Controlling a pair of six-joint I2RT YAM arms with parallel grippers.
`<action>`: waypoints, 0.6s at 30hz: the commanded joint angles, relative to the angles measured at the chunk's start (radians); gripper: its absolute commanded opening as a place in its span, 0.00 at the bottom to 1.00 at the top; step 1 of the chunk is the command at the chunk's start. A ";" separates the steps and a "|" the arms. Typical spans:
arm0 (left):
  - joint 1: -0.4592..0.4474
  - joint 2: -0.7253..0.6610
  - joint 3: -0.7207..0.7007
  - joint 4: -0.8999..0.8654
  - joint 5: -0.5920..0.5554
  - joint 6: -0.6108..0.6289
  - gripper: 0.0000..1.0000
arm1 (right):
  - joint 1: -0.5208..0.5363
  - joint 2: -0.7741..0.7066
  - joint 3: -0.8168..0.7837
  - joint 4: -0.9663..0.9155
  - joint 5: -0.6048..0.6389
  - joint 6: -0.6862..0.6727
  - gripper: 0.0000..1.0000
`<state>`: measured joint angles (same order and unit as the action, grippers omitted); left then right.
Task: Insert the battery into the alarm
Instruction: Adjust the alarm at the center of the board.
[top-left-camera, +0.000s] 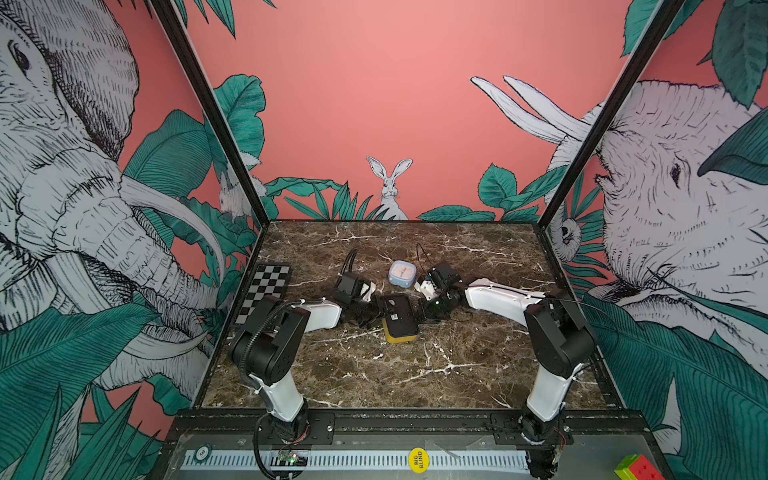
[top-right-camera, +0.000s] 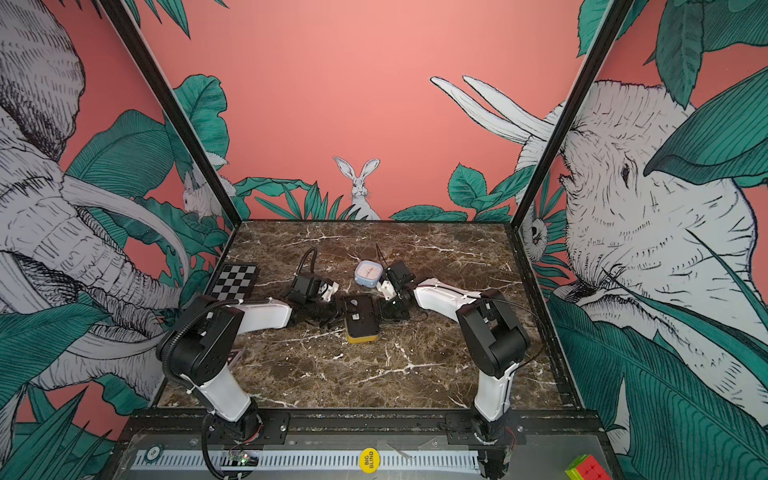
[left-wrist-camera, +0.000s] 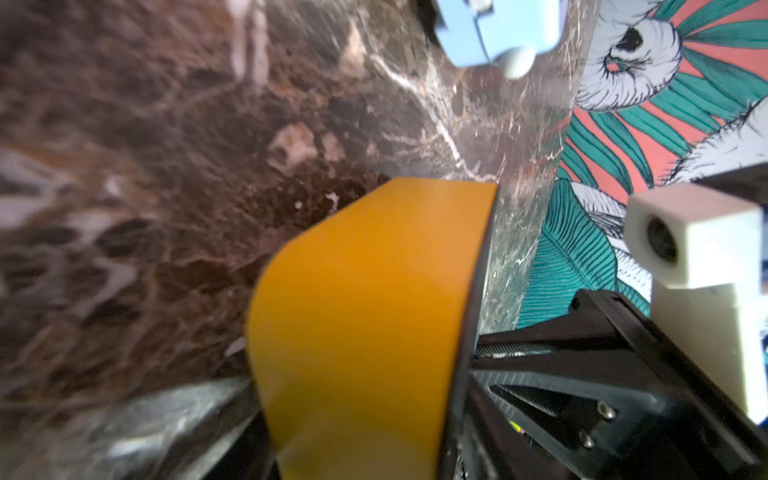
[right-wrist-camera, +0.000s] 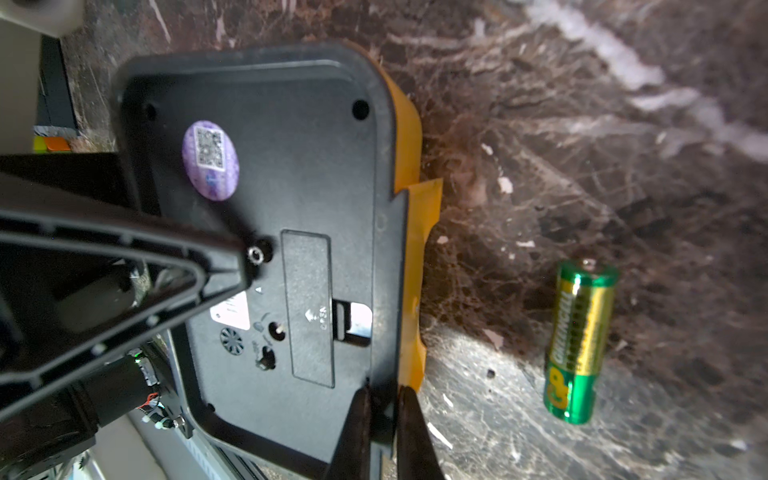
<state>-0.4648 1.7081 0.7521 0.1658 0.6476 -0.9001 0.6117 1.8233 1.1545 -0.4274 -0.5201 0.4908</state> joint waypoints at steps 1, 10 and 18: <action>-0.001 -0.040 -0.014 0.056 0.010 -0.007 0.49 | 0.006 0.045 -0.010 -0.042 0.005 -0.001 0.00; 0.000 -0.144 -0.022 -0.029 -0.039 0.000 0.33 | 0.006 0.030 0.022 -0.005 -0.044 0.005 0.14; 0.000 -0.345 0.081 -0.462 -0.279 0.047 0.24 | 0.001 -0.116 -0.019 0.155 0.038 0.059 0.49</action>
<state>-0.4595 1.4628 0.7586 -0.0902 0.4904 -0.8856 0.6098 1.7988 1.1564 -0.3637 -0.5320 0.5289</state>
